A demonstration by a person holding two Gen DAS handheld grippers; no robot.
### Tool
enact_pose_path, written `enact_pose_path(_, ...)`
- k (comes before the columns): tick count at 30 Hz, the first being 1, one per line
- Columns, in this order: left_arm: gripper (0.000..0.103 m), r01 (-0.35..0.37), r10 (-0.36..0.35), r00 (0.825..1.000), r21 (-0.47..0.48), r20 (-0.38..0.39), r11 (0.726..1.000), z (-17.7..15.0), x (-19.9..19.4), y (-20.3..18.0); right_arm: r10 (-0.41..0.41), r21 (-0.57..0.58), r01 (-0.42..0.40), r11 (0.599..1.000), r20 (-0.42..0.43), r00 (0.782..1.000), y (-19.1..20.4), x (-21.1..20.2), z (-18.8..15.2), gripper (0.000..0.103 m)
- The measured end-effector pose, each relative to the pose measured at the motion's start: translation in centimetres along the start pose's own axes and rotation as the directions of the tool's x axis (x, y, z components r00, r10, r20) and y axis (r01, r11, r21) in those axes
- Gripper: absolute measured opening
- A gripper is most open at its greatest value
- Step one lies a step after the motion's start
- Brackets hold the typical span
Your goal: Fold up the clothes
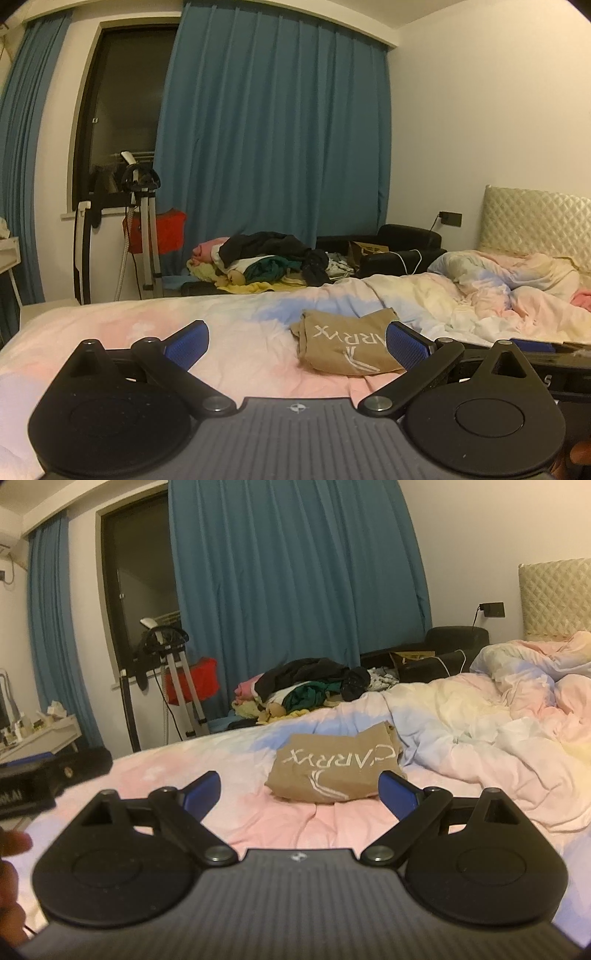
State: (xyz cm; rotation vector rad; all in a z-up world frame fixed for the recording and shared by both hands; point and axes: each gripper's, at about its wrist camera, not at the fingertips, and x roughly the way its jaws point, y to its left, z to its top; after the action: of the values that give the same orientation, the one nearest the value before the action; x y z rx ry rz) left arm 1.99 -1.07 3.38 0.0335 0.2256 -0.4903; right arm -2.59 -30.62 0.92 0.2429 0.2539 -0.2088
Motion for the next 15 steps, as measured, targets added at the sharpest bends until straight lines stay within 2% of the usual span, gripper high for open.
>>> enact_pose_path(5, 0.103, -0.009, 0.008, 1.000, -0.040, -0.016, 0.999, -0.8, 0.3, 1.1, -0.021, -0.010, 0.021, 1.000, 0.005, 1.000, 0.1, 0.4, -0.8, 0.094)
enact_pose_path(15, 0.103, -0.028, 0.025, 0.998, -0.064, -0.049, 0.998, -1.8, 1.2, 2.6, -0.020, -0.039, 0.020, 0.999, -0.006, 1.000, 0.5, 0.6, -1.3, 0.094)
